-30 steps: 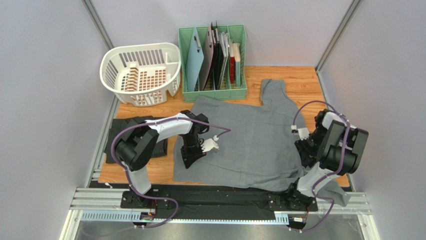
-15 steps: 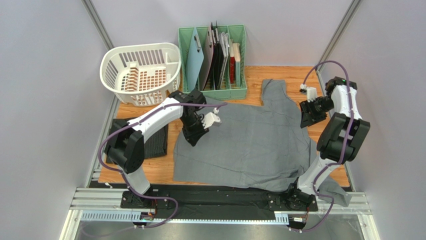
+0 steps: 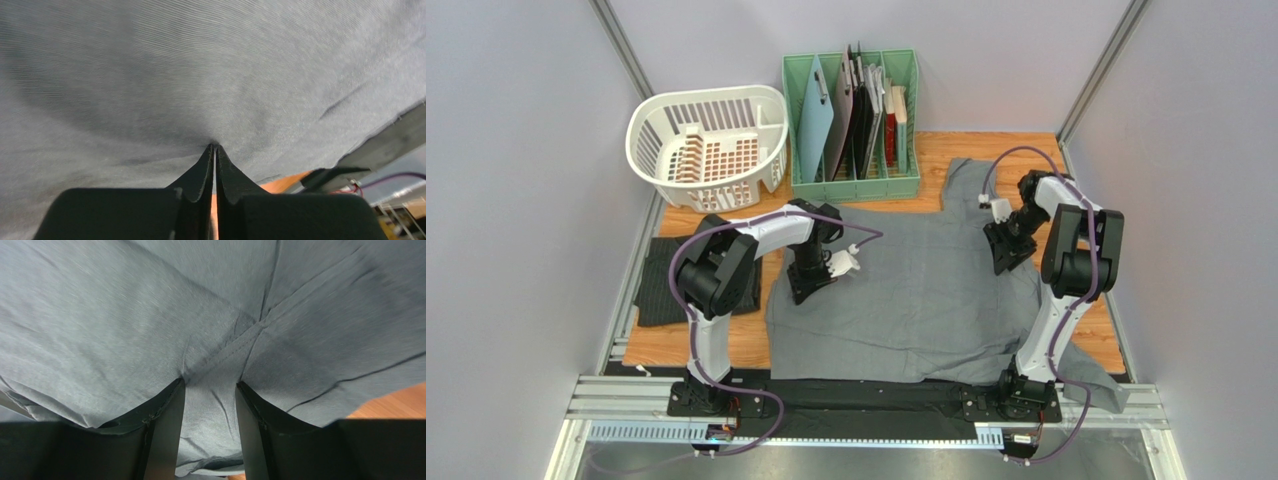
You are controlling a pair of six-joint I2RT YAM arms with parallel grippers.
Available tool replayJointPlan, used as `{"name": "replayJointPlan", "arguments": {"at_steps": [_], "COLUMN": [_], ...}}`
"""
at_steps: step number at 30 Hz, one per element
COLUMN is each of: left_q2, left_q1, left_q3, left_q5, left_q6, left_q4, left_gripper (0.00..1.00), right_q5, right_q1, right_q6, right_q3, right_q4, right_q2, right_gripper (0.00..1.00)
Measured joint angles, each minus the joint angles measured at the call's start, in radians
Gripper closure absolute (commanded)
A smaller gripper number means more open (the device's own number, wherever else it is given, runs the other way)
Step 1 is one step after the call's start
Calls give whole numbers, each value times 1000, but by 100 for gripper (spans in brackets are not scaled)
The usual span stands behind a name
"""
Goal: Fold and stack the long sleeve shirts
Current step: Flatten the shirt out, then fold the shirt
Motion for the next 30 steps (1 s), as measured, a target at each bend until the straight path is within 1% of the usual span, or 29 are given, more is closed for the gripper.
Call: {"name": "replayJointPlan", "arguments": {"at_steps": [5, 8, 11, 12, 14, 15, 17, 20, 22, 25, 26, 27, 30], "left_q2": [-84, -119, -142, -153, -170, -175, -180, -183, -184, -184, -183, -180, -149], "left_q1": [-33, -66, -70, -56, -3, 33, 117, 225, 269, 303, 306, 307, 304], "left_q3": [-164, -228, -245, -241, -204, -165, -51, 140, 219, 269, 270, 270, 282], "left_q5": [34, 69, 108, 129, 178, 211, 264, 313, 327, 359, 366, 378, 424], "left_q6": [2, 2, 1, 2, 12, 16, 15, -6, -40, -87, -92, -92, -27], "left_q4": [-37, -64, -85, -92, -124, -141, -144, -82, -9, 138, 179, 221, 297], "left_gripper": [94, 93, 86, 80, 74, 71, 68, 66, 63, 62, 61, 59, 59], "right_q5": [37, 42, 31, 21, -1, -16, -48, -114, -154, -204, -214, -220, -225], "right_q1": [57, 89, 106, 108, 97, 85, 51, -16, -50, -92, -104, -113, -132], "right_q6": [-21, -43, -79, -92, -113, -119, -122, -97, -61, 14, 46, 70, 150], "right_q3": [-105, -171, -223, -231, -225, -208, -137, 87, 223, 351, 369, 376, 377], "right_q4": [26, 27, -3, -18, -53, -76, -125, -165, -161, -130, -107, -90, -34], "right_q2": [-46, -87, -116, -121, -124, -124, -124, -103, -83, -53, -43, -35, -2], "right_gripper": [53, 55, 55, 55, 54, 54, 53, 53, 51, 49, 48, 48, 47]}}
